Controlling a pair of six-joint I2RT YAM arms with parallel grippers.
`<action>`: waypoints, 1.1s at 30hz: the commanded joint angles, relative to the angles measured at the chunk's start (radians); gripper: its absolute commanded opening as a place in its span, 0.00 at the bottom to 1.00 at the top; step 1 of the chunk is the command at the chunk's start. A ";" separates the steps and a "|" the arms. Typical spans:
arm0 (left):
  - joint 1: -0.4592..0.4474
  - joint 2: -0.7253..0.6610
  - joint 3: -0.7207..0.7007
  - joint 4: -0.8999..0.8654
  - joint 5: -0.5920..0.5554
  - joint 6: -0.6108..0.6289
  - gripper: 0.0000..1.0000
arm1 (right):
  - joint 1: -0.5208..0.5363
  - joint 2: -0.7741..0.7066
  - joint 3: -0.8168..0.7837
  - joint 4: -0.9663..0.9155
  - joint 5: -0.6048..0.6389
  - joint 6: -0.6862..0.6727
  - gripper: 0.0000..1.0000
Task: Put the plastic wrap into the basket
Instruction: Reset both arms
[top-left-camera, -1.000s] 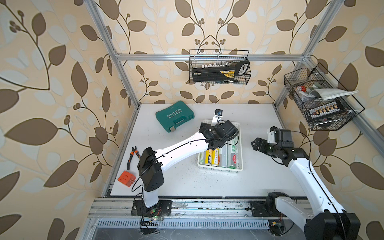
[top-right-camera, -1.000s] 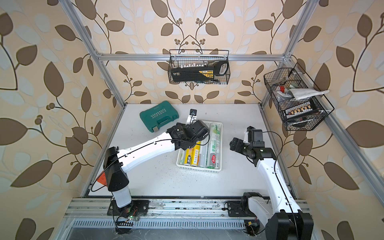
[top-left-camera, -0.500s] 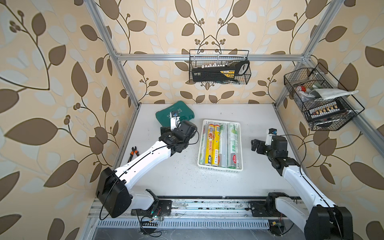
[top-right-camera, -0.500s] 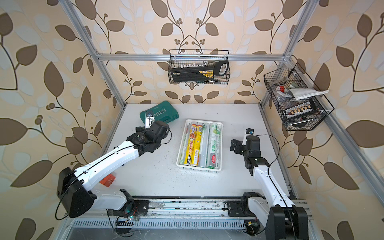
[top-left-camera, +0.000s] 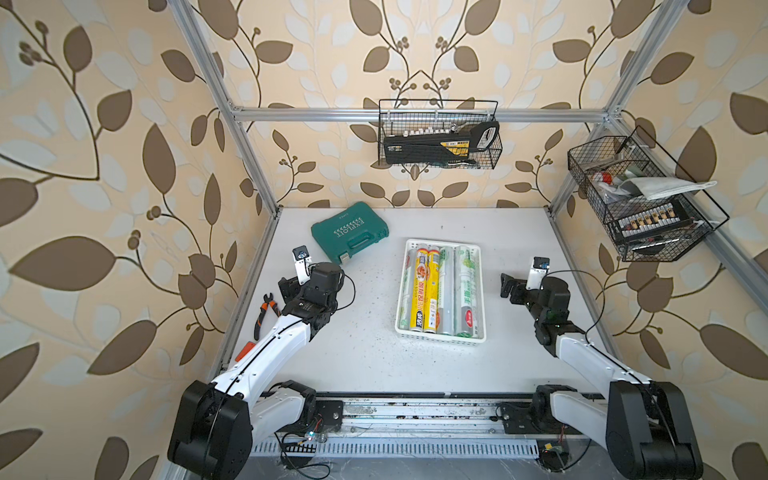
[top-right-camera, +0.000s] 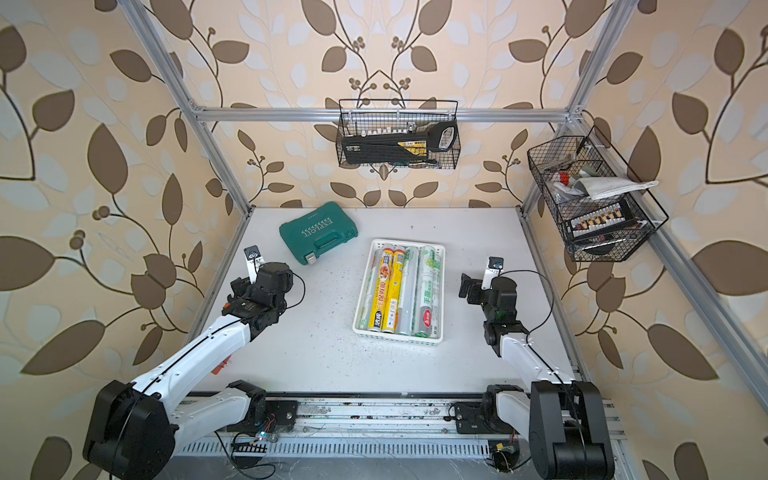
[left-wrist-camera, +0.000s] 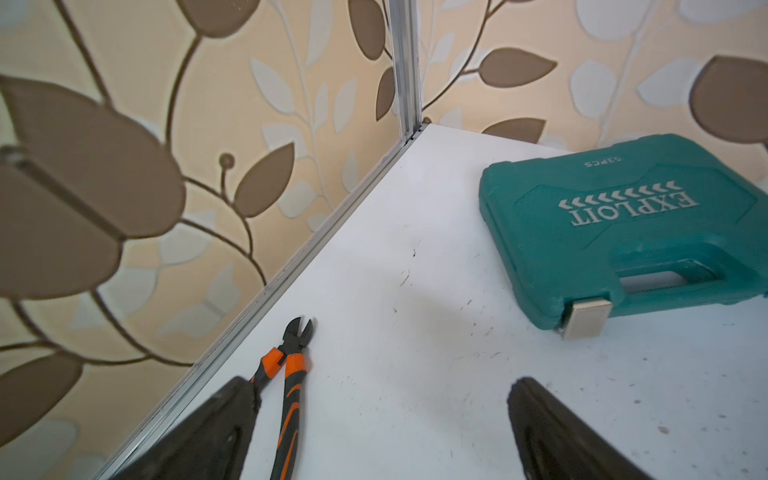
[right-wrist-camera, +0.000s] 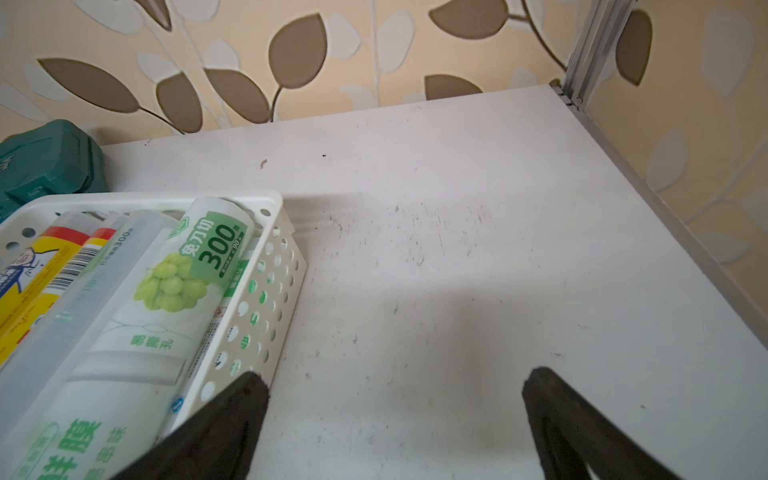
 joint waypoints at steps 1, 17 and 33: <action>0.027 -0.024 -0.079 0.205 -0.032 0.122 0.99 | 0.003 0.040 -0.026 0.165 0.013 -0.039 0.99; 0.311 -0.049 -0.391 0.729 0.395 0.226 0.99 | 0.015 0.236 -0.038 0.392 0.006 -0.093 0.99; 0.339 0.065 -0.409 0.850 0.586 0.321 0.99 | 0.013 0.372 -0.077 0.562 -0.012 -0.095 0.99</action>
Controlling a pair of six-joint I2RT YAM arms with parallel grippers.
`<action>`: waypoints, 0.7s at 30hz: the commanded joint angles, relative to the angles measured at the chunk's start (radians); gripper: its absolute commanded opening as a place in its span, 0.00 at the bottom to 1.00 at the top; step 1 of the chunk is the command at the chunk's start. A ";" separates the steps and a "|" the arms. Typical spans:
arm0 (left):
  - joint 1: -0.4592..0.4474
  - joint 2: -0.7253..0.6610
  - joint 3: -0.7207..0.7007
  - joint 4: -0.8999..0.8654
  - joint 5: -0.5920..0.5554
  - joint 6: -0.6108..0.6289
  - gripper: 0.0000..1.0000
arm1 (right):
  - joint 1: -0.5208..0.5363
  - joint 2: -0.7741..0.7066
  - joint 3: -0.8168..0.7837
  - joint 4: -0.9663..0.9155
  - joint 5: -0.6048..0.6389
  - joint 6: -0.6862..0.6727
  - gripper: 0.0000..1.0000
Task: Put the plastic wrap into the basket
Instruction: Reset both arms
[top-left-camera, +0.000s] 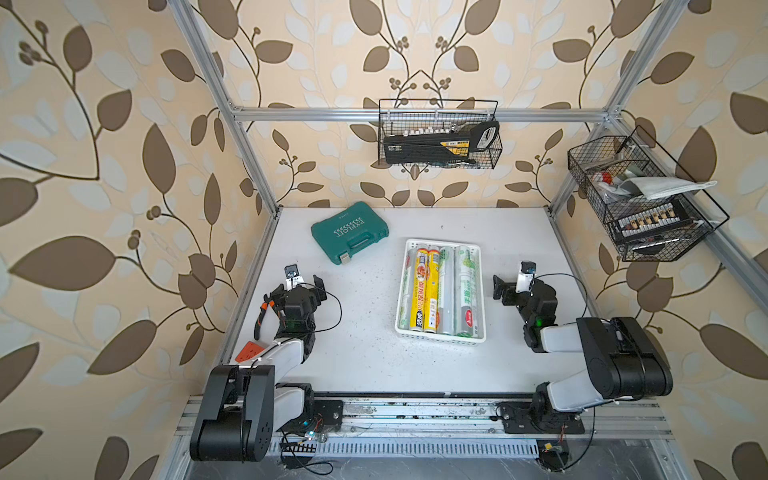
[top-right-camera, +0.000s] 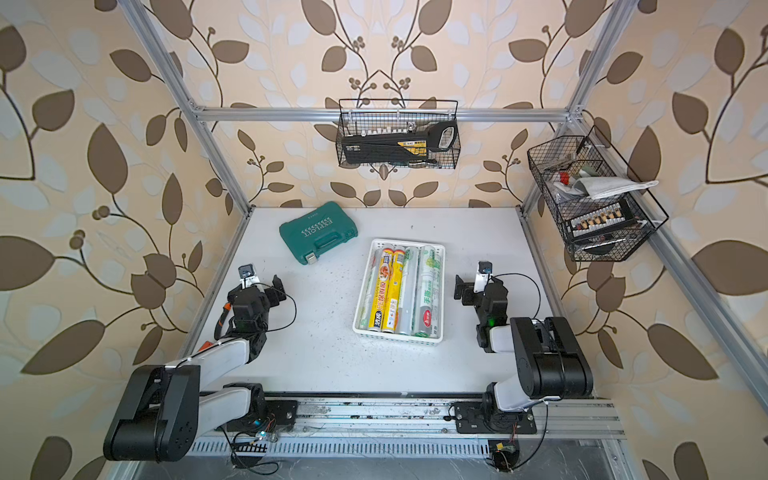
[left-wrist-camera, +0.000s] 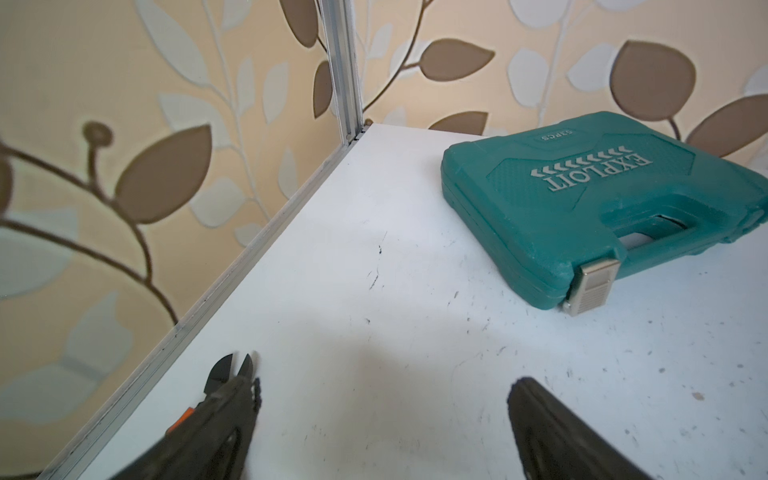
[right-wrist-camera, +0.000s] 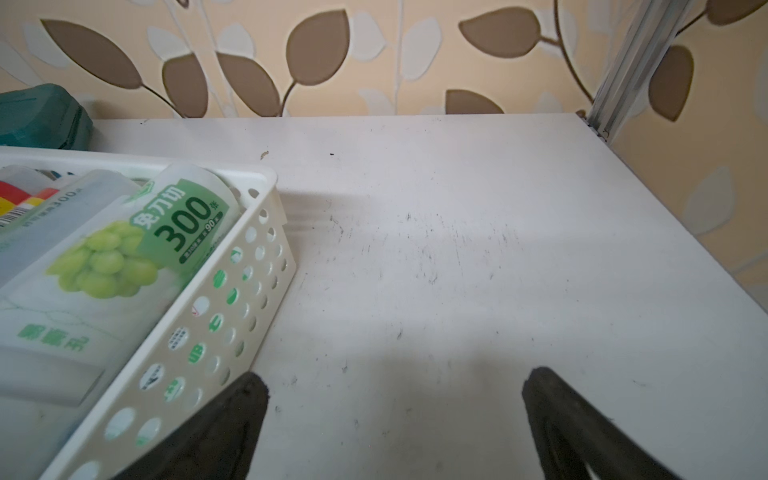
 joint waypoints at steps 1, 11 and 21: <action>0.019 -0.011 -0.027 0.095 0.074 0.021 0.99 | 0.001 0.003 0.020 0.003 0.010 0.000 0.99; 0.060 0.313 0.122 0.091 0.119 -0.021 0.99 | 0.022 0.010 0.084 -0.110 0.022 -0.023 0.99; 0.063 0.316 0.128 0.086 0.121 -0.021 0.99 | 0.022 0.015 0.092 -0.122 0.010 -0.022 0.99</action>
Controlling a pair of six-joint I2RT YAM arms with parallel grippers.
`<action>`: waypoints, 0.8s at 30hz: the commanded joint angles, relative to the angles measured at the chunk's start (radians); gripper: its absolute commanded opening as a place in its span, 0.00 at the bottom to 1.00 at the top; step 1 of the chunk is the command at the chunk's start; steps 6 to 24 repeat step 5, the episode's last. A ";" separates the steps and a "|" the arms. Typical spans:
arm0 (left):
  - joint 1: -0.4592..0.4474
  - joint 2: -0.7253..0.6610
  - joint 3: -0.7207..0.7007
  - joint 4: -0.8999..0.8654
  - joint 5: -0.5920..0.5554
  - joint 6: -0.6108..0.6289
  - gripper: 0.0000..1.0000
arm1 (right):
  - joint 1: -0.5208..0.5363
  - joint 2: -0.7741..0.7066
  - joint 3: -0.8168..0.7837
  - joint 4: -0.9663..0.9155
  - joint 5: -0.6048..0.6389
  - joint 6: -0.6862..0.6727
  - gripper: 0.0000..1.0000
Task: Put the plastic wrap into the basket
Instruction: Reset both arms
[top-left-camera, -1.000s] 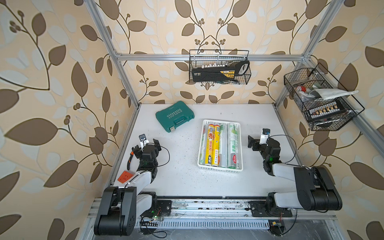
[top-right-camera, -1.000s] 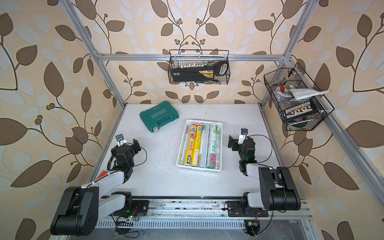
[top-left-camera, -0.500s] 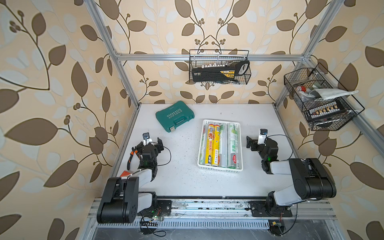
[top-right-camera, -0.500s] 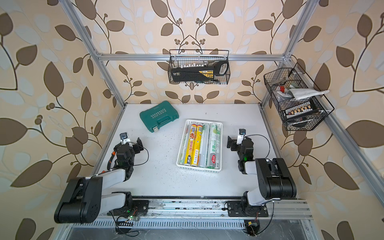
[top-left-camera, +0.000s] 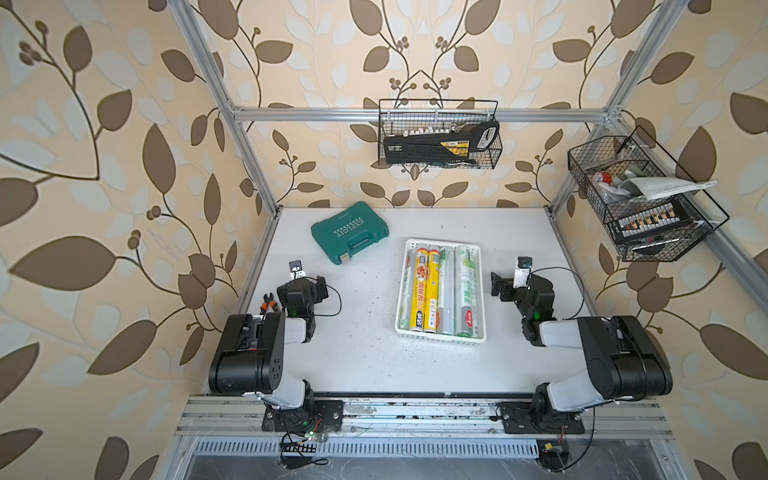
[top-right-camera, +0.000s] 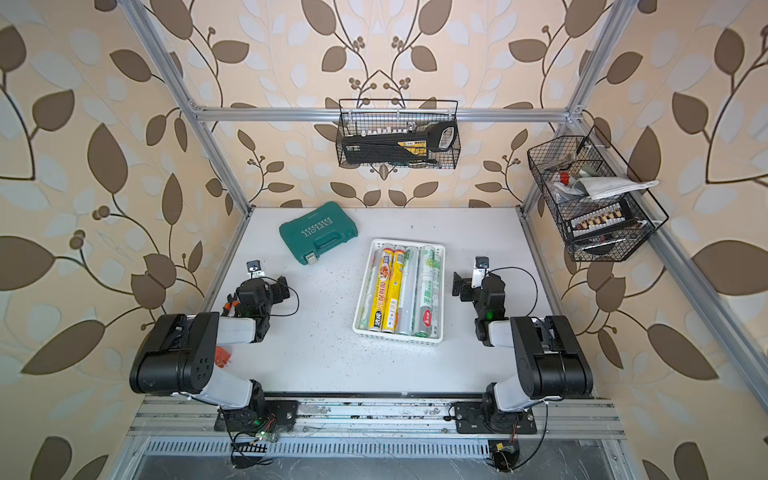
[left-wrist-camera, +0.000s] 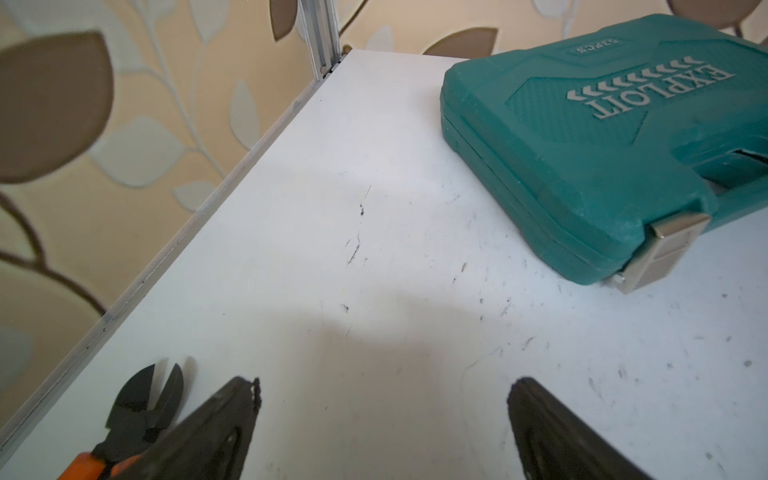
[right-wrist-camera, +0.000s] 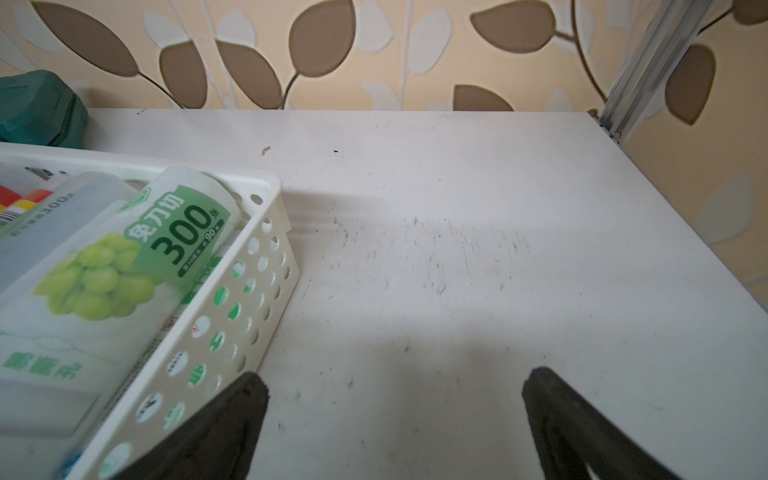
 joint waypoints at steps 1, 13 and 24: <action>0.006 -0.019 0.014 0.009 0.023 -0.016 0.99 | 0.004 0.015 0.025 -0.013 -0.001 -0.011 0.99; 0.006 -0.019 0.014 0.009 0.023 -0.015 0.99 | 0.004 0.012 0.023 -0.010 0.000 -0.011 0.99; 0.006 -0.019 0.014 0.009 0.023 -0.015 0.99 | 0.004 0.012 0.023 -0.010 0.000 -0.011 0.99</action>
